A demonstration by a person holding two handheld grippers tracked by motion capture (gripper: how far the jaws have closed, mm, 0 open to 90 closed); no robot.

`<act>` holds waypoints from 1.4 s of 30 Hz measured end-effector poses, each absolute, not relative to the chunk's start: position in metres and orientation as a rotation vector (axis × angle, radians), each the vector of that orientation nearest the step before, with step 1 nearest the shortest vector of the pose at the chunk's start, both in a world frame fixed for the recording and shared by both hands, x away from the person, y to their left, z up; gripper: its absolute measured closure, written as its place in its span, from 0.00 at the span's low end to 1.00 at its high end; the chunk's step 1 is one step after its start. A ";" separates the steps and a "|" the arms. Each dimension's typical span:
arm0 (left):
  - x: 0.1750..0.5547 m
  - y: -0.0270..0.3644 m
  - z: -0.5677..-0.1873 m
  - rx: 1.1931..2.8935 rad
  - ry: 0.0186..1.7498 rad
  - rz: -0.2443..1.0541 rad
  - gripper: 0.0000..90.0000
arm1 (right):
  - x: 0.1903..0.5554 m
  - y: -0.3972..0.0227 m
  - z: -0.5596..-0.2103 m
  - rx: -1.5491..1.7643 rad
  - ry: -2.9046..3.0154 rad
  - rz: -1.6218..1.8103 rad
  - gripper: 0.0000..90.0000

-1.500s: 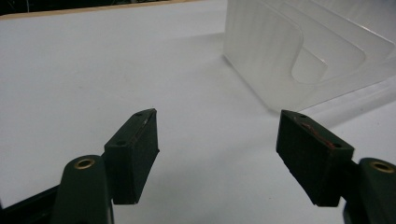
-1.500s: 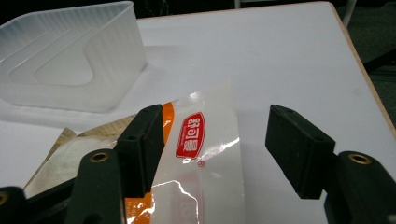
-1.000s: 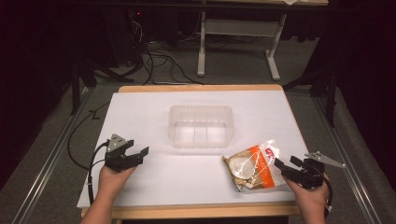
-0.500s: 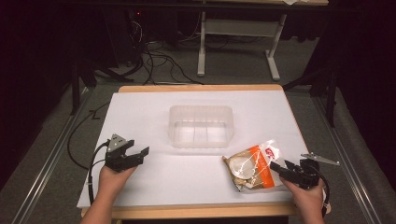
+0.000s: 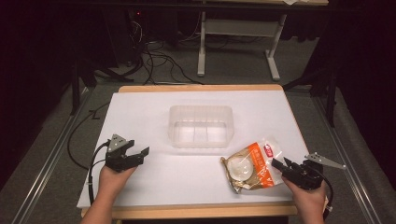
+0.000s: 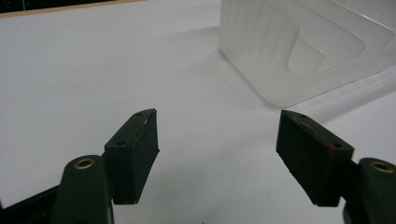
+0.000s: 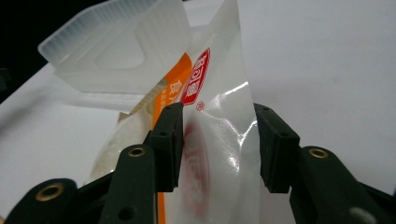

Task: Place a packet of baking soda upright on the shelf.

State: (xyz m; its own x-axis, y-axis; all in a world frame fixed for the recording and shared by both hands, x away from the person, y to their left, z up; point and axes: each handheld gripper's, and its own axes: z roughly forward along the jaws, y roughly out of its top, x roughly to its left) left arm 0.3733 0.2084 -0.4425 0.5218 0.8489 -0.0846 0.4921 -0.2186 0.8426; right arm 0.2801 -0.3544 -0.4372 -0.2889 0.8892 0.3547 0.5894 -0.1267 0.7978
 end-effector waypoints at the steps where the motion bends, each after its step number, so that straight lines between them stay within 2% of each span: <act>1: 0.373 0.208 -0.442 1.872 1.104 0.505 0.33 | 0.277 -0.351 -0.432 1.602 1.836 1.402 0.67; 17: 0.373 0.207 -0.443 1.876 1.106 0.509 0.34 | 0.267 -0.329 -0.416 1.436 1.878 1.457 0.76; 18: 0.373 0.207 -0.443 1.877 1.106 0.509 0.34 | 0.266 -0.328 -0.414 1.419 1.879 1.459 0.78; 19: 0.373 0.207 -0.443 1.878 1.106 0.509 0.34 | 0.265 -0.325 -0.412 1.398 1.879 1.454 0.89; 20: 0.373 0.207 -0.443 1.878 1.107 0.510 0.34 | 0.265 -0.325 -0.412 1.398 1.879 1.454 0.89; 21: 0.373 0.207 -0.443 1.877 1.108 0.510 0.34 | 0.263 -0.322 -0.409 1.374 1.881 1.461 1.00; 35: 0.374 0.208 -0.443 1.879 1.106 0.512 0.34 | 0.263 -0.311 -0.385 1.260 1.812 1.399 1.00; 42: 0.375 0.209 -0.443 1.875 1.111 0.512 0.34 | 0.283 -0.314 -0.366 1.211 1.777 1.271 1.00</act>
